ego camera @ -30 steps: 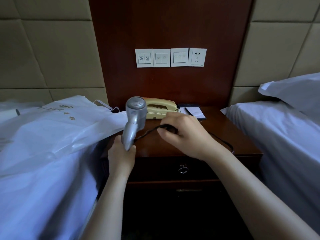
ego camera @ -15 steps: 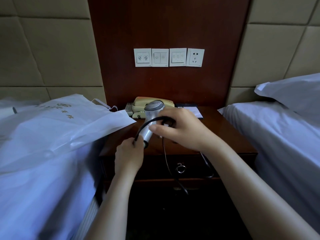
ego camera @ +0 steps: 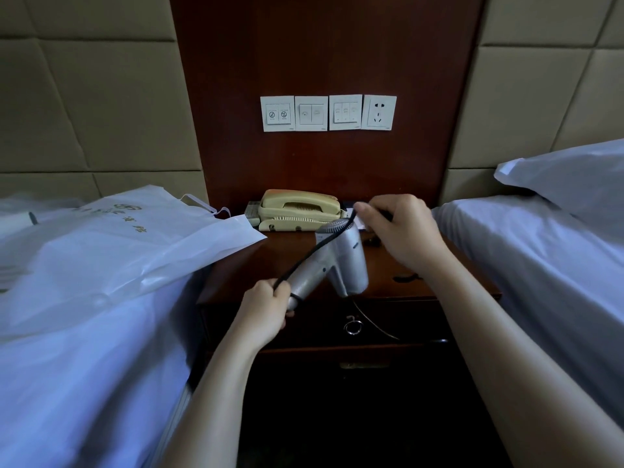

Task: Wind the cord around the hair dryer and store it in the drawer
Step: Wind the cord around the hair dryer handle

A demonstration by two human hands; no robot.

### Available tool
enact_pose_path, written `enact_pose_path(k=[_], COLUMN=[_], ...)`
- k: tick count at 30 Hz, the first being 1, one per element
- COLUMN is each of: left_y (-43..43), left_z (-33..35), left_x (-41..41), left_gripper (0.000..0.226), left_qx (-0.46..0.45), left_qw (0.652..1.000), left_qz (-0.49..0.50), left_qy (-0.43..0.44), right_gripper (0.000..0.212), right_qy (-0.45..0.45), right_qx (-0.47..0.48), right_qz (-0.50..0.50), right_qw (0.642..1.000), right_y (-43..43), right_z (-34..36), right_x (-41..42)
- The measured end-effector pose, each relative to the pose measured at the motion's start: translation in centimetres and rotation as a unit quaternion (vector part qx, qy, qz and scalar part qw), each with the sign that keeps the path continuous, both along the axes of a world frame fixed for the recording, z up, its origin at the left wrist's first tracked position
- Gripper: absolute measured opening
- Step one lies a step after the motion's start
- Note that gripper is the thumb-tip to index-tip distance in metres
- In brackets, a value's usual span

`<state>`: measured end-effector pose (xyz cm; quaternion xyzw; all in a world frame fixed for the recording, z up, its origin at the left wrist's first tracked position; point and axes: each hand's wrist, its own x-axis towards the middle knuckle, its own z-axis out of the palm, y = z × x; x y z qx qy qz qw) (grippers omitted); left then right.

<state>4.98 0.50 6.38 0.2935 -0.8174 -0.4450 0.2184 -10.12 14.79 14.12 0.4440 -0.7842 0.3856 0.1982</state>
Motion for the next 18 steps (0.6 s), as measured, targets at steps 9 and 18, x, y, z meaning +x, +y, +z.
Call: enact_pose_path(k=[9,18], left_y=[1.1,-0.6], left_z=[1.7,0.9], left_x=[1.3,0.8], left_gripper=[0.045,0.049], left_qx=[0.119,0.360], left_qw=[0.979,0.905], left_qz=[-0.165,-0.184], left_qy=[0.010,0.131], right_gripper=[0.048,0.034], right_qy=[-0.082,-0.240], right_qx=[-0.003,0.041], right_qz=[0.014,0.125], right_qw=[0.997,0.962], right_y=[2.4,3.1], right_z=[-1.9,-5.4], right_x=[-4.6,-4.3])
